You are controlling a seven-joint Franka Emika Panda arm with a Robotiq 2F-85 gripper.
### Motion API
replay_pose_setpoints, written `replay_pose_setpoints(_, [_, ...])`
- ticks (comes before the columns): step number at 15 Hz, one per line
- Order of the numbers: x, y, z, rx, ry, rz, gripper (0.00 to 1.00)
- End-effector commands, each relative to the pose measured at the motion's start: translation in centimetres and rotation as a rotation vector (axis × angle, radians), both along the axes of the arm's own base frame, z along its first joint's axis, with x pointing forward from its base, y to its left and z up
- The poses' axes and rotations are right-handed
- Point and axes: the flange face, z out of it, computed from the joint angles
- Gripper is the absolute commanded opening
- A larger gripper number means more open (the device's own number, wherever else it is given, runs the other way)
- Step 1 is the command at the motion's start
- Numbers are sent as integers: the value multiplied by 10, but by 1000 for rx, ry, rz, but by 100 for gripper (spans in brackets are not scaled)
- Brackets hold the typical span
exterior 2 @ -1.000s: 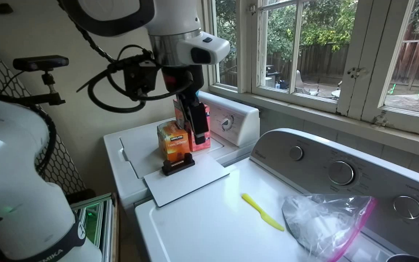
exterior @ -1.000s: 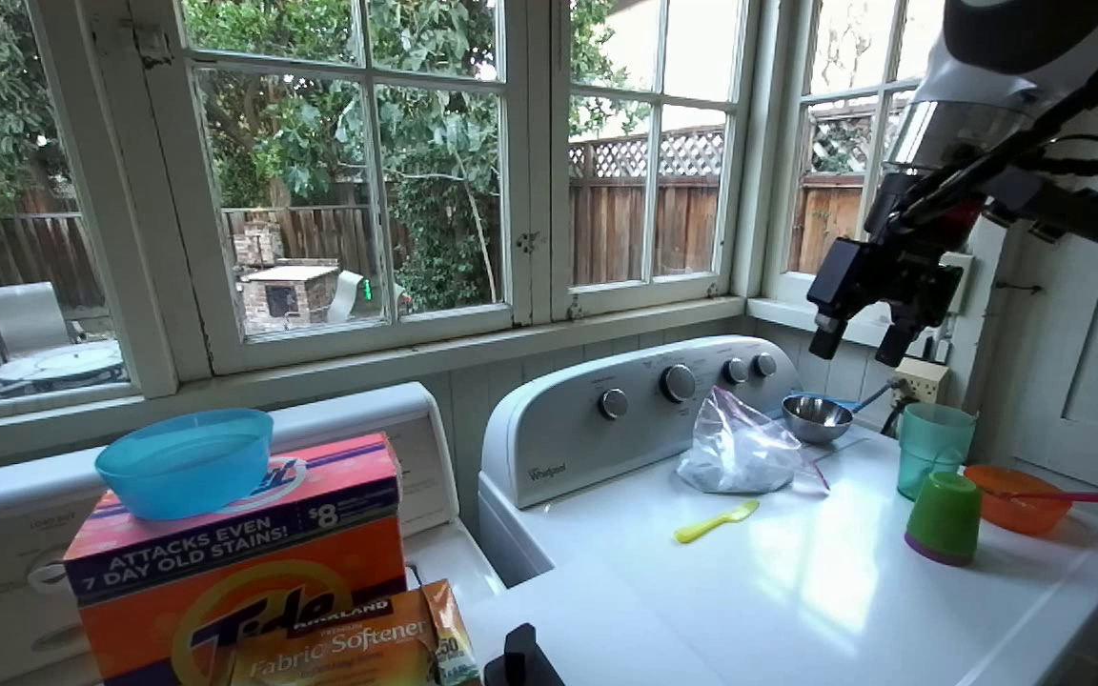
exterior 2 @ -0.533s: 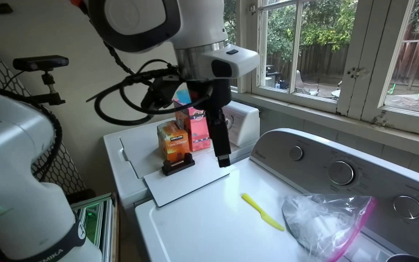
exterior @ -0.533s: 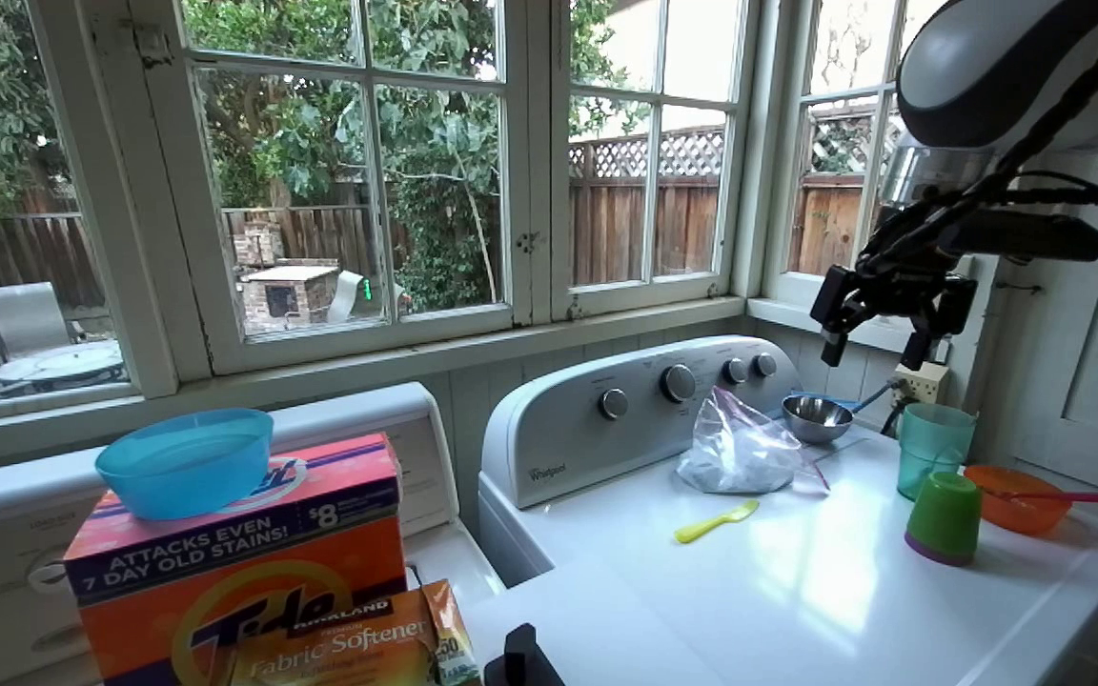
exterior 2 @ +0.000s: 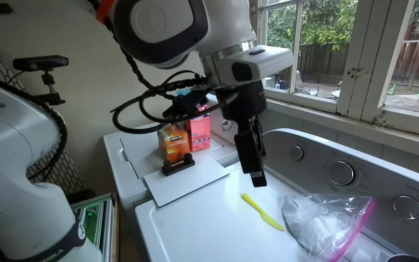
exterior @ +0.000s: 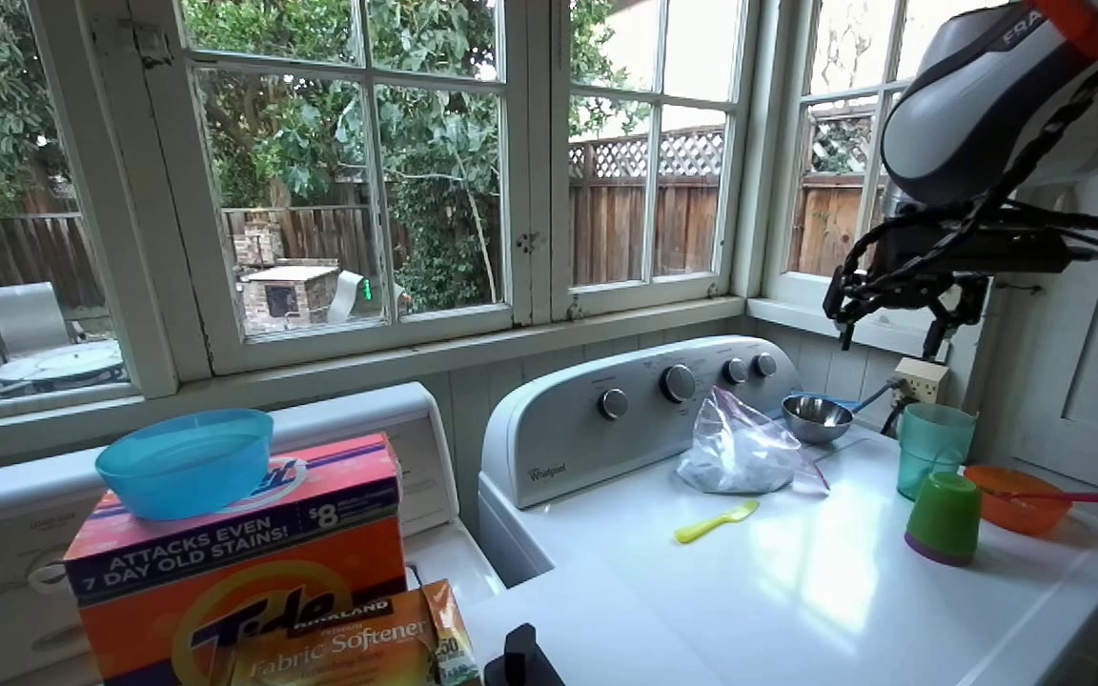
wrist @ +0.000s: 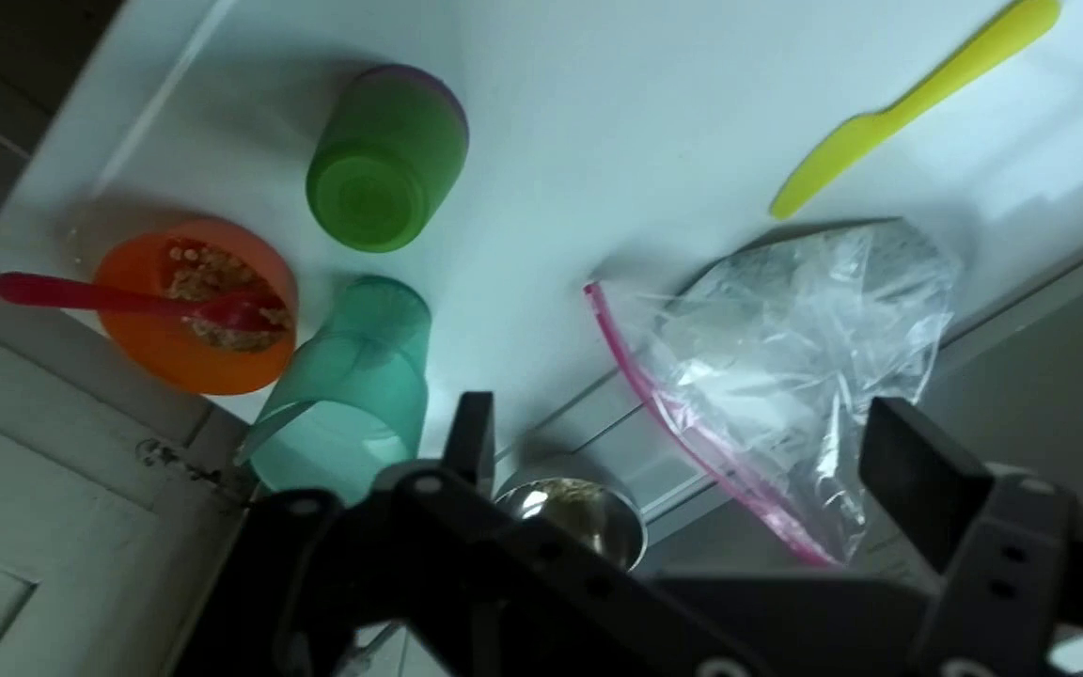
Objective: Remove the spoon from the cup, and then put it down
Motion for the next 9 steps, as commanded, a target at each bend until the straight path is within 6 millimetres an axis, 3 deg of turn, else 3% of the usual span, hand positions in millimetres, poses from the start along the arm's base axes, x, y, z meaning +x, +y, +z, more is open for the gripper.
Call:
replay_pose_setpoints(1, [2,-24,-7,-86,-11,-159,100])
replay_pose_setpoints(7, [-32,-84,-46,-92,40,-474,100])
replay_pose_setpoints(8, [-24,-70,-30,-78,37,-385,100])
replay_pose_setpoints(9, [-29,-79,-36,-82,46,-425,100])
